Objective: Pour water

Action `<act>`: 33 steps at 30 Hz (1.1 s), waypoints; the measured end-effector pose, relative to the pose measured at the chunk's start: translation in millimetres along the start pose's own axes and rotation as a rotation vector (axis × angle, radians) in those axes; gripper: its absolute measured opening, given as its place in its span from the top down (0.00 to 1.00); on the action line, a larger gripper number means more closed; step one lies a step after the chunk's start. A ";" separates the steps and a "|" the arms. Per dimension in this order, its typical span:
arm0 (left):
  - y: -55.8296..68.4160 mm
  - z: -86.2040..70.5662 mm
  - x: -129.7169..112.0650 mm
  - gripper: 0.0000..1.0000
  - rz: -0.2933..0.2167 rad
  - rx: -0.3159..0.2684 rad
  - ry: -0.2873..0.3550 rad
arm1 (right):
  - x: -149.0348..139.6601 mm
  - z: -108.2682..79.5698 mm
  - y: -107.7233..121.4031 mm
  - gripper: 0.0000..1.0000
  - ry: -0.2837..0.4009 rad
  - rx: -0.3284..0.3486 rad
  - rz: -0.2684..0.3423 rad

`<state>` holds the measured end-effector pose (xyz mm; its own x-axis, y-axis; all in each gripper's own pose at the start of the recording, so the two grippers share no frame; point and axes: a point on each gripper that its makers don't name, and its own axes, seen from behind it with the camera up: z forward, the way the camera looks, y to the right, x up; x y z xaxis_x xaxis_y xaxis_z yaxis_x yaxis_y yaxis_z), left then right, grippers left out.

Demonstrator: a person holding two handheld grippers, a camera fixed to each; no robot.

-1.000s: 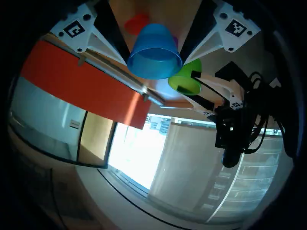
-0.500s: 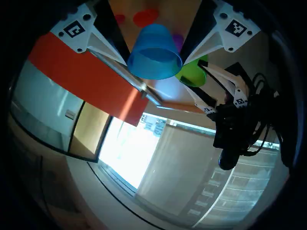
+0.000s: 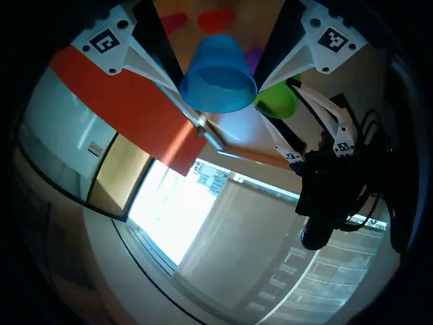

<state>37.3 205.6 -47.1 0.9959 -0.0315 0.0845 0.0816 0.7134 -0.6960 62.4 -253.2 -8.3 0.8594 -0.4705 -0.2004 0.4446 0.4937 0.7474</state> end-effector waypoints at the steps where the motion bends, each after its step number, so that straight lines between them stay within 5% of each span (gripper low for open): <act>1: 0.6 0.1 -0.5 0.11 0.000 -0.002 -0.001 | 0.5 0.7 0.2 0.09 -0.001 0.001 -0.007; 33: 8.4 6.4 -4.9 0.11 0.014 -0.039 -0.006 | 4.6 14.0 7.5 0.09 -0.016 0.034 -0.224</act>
<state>32.8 216.3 -48.8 0.9967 -0.0170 0.0790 0.0691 0.6862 -0.7241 66.2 -262.0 5.2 0.7356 -0.5776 -0.3540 0.6150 0.3503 0.7065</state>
